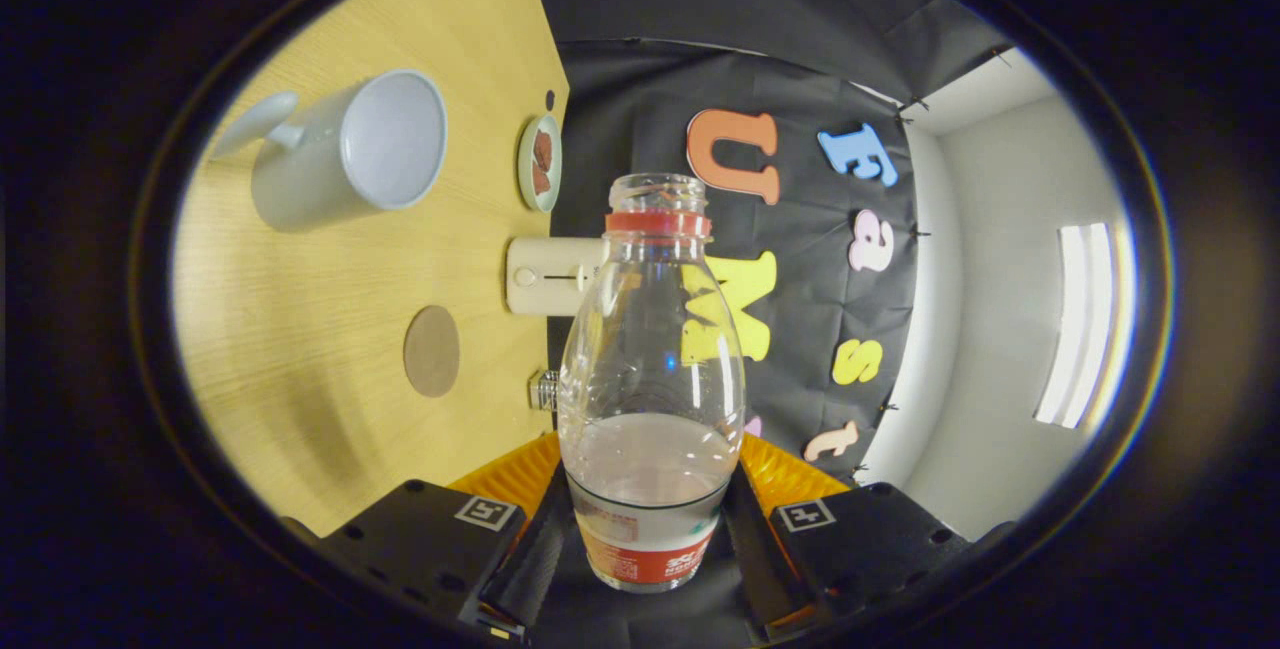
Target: Take the bottle from table, then pour the juice into the cup, finally place the bottle on the coaster
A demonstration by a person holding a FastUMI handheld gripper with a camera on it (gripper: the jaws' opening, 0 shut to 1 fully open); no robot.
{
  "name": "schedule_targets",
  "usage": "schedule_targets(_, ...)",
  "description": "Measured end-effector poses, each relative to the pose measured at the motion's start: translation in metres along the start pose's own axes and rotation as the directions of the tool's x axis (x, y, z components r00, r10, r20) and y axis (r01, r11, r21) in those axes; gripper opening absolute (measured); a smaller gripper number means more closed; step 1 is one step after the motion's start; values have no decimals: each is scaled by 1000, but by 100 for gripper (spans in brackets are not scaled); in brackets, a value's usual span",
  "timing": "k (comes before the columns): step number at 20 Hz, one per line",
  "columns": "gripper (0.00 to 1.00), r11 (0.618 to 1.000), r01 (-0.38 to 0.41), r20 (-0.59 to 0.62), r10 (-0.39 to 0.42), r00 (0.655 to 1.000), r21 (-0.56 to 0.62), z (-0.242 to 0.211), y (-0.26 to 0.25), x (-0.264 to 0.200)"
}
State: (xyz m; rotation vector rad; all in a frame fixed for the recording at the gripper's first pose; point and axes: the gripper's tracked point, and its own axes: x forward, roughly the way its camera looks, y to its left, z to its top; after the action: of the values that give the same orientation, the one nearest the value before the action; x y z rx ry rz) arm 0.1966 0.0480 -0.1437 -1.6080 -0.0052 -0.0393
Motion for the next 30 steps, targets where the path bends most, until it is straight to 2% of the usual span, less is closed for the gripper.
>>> schedule_targets(10,80,992,59,38,-55,998,-111,9,-9,-5)
schedule_targets(30,80,983,88,56,-80,995,-163,17,-16,0)
